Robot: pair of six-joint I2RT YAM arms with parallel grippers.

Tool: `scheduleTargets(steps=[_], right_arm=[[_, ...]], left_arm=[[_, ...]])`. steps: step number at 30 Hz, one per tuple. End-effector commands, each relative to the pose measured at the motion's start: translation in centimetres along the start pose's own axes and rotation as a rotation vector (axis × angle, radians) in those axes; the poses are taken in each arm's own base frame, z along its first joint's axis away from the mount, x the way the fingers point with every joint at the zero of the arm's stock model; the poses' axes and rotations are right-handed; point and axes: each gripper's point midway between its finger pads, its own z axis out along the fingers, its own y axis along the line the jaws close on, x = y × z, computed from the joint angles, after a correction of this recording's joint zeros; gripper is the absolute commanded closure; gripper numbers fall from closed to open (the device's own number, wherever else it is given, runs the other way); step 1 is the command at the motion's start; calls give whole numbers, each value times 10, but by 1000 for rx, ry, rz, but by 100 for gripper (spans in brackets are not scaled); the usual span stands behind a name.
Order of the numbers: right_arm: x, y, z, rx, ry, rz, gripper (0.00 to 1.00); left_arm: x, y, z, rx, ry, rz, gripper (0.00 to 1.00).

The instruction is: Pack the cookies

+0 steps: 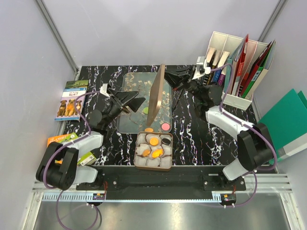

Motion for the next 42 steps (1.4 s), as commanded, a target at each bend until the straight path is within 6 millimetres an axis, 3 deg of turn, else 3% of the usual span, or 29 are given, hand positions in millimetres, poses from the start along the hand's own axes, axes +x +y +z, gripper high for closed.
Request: scheduleTargets(steps=[1, 16, 22, 26, 30, 42], right_arm=[[-88, 50, 6, -155, -271, -192, 100], [-82, 52, 13, -167, -270, -154, 100], [-78, 52, 11, -163, -263, -140, 100], [-78, 51, 10, -156, -264, -136, 100], [-77, 51, 9, -153, -262, -132, 100], [-74, 52, 7, -147, -255, -108, 100]], left_arm=[[16, -55, -5, 244, 56, 114, 1], [50, -62, 10, 317, 168, 24, 1], [53, -72, 11, 342, 182, 33, 7], [57, -82, 10, 368, 197, 46, 22], [58, -84, 8, 373, 194, 48, 43], [66, -106, 5, 429, 216, 67, 71]])
